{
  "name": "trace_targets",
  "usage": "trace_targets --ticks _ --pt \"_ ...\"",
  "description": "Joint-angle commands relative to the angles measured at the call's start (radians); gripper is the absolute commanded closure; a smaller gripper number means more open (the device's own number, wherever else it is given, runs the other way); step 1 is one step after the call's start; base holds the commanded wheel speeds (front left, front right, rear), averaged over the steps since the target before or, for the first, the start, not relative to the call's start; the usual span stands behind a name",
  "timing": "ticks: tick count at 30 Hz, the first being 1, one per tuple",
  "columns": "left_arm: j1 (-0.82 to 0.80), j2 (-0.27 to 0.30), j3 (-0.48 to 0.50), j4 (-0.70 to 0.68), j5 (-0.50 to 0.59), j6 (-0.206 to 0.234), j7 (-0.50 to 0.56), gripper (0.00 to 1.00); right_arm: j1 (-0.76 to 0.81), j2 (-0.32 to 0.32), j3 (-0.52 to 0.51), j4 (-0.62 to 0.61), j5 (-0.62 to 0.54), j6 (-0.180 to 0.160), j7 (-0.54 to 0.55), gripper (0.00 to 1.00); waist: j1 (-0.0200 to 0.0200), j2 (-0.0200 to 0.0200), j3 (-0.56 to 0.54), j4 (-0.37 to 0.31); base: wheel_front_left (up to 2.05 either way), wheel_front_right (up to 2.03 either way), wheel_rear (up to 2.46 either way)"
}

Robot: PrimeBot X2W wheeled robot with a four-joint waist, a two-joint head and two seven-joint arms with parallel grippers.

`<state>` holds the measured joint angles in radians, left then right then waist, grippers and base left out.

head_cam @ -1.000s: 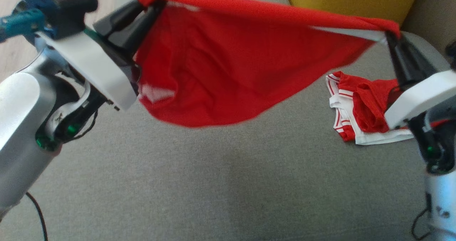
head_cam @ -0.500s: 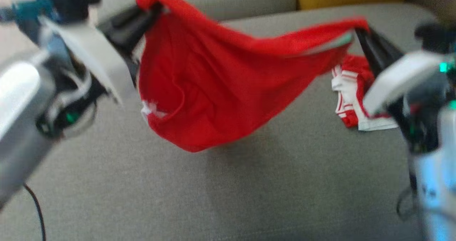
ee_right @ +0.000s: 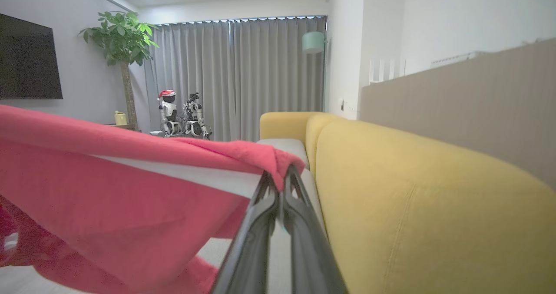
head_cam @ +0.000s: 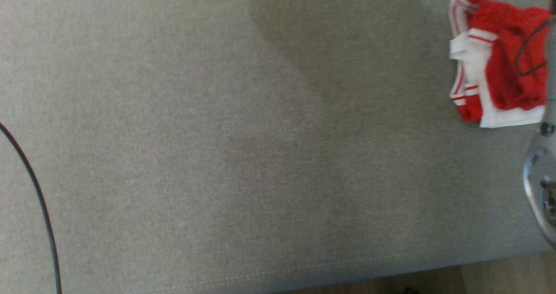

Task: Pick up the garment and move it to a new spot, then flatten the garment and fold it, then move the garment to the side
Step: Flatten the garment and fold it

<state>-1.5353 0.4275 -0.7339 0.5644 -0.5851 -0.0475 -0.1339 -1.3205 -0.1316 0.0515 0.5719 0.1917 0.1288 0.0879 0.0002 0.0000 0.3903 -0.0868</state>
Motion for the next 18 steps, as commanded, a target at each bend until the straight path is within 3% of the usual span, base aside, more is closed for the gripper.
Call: trace_targets --ticks 1,5,12,18 --pt "-0.031 0.026 0.028 0.023 0.014 0.005 -0.037 1.00 -0.010 0.034 -0.014 0.022 -0.008 0.002 -0.040 1.00 -0.0002 0.0000 0.057 0.032 0.00 0.00 0.00" --pt "-0.006 -0.001 -0.007 0.105 0.038 -0.017 -0.084 1.00 -0.006 0.058 -0.007 0.147 -0.002 0.002 -0.097 1.00 -0.0002 0.0000 0.086 0.049 0.00 0.00 0.00" --pt "0.174 -0.061 -0.082 0.264 0.036 -0.062 -0.121 1.00 0.068 0.071 0.124 0.402 -0.038 0.002 -0.155 1.00 -0.0002 0.0000 0.112 0.081 0.00 0.00 0.00" --pt "0.381 -0.083 -0.174 0.309 0.032 -0.082 -0.127 1.00 0.147 0.028 0.244 0.573 -0.047 0.002 -0.133 1.00 -0.0002 0.0000 0.050 0.101 0.00 0.00 0.00"
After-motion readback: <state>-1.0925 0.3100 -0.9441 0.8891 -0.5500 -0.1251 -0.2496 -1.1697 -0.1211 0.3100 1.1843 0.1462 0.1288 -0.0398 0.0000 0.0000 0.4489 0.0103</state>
